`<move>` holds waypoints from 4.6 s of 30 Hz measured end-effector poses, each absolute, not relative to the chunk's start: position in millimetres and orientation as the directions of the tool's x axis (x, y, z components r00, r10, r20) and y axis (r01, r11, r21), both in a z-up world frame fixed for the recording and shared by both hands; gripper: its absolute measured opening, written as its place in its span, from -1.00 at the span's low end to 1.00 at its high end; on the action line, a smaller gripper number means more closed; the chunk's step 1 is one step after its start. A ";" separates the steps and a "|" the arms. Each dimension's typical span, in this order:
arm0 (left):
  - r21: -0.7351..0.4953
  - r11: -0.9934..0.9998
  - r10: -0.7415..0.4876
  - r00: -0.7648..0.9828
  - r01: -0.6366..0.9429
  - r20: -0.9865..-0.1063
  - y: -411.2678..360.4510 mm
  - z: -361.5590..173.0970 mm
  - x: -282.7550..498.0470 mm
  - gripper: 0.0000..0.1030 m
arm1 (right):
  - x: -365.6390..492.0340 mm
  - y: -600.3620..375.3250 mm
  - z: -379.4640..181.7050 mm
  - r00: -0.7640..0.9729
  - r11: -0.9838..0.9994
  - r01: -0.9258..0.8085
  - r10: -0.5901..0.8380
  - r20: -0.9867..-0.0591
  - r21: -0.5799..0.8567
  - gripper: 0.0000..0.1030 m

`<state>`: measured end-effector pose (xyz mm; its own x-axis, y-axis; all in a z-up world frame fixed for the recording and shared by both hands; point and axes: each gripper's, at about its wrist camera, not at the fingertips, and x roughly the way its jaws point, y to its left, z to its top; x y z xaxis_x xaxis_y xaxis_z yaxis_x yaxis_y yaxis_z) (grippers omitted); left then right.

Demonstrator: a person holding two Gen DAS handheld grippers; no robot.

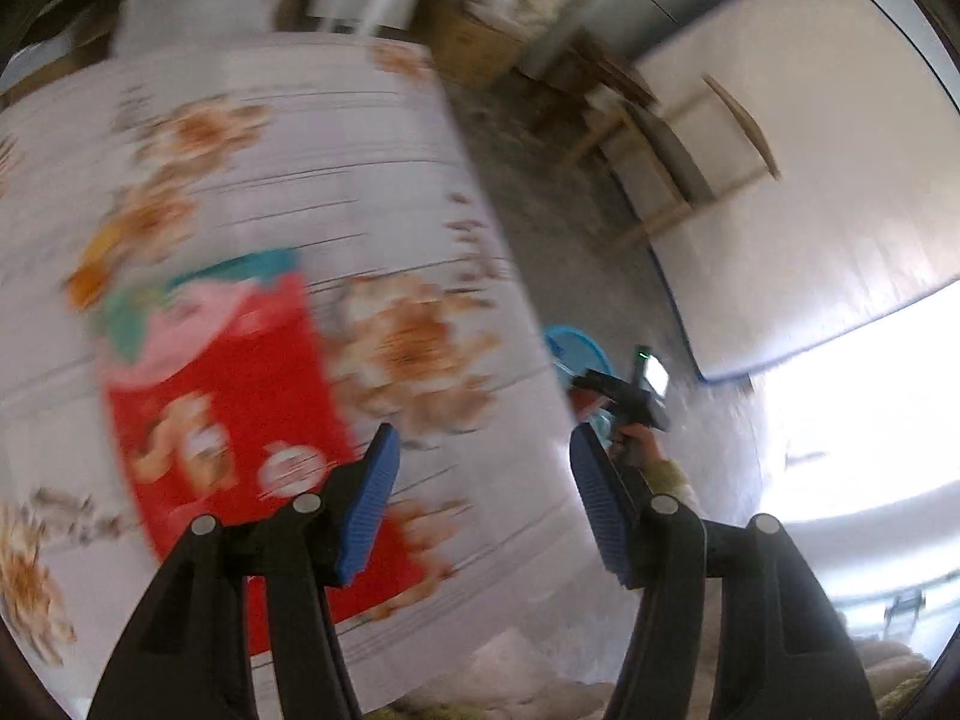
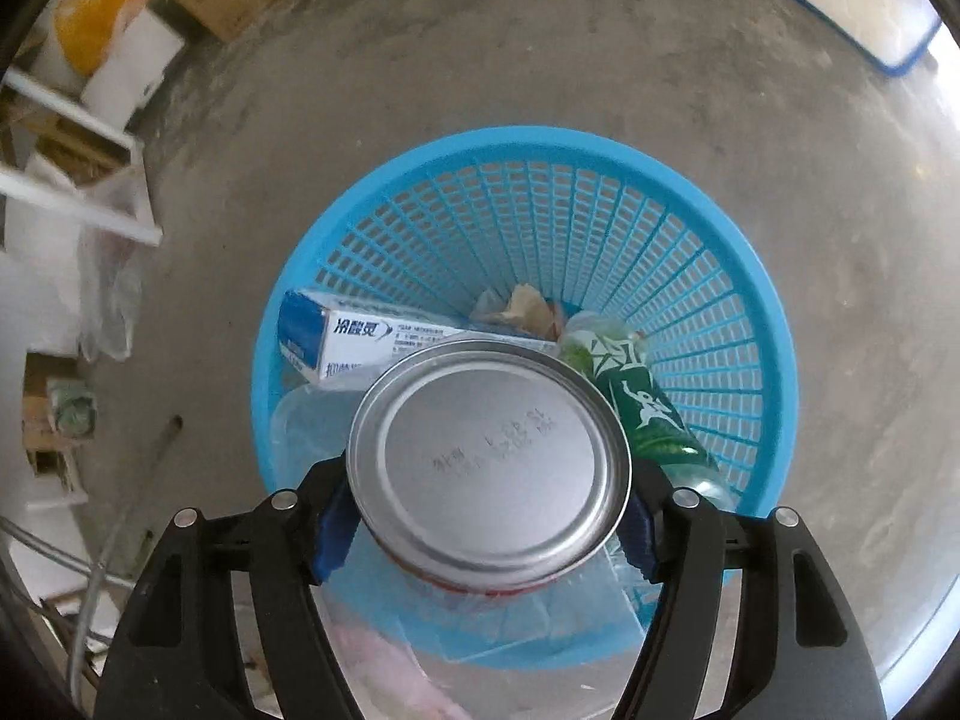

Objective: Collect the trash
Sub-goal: 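Open the right tool over the wastebasket to drop the red can, then move both tools back to the red snack bag on the table, then grasp the red snack bag edge with the right tool and lift it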

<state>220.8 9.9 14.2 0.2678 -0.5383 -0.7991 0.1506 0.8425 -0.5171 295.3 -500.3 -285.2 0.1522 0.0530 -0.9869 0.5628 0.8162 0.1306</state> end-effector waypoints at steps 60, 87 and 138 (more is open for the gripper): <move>-0.312 0.949 -0.270 0.599 0.036 -0.754 167.5 3.7 168.0 0.32 | 215.9 -275.1 27.9 0.595 0.881 -0.030 0.396 -0.700 0.473 0.39; -0.336 0.922 -0.386 0.400 0.191 -0.831 101.0 -68.0 161.9 -0.53 | 247.7 -111.1 -45.6 0.191 0.755 -0.093 0.653 -0.732 0.649 -0.07; -0.391 0.896 -0.443 0.397 0.209 -0.804 109.5 -69.6 162.9 -0.53 | 237.0 -96.2 -16.8 0.276 0.804 -0.255 0.592 -0.757 0.537 -1.00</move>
<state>162.9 109.5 -69.6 0.3968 -0.4429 -0.8040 0.2090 0.8965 -0.3907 237.0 -96.2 -16.8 0.2760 0.5923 -0.7569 -0.2547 0.8045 0.5366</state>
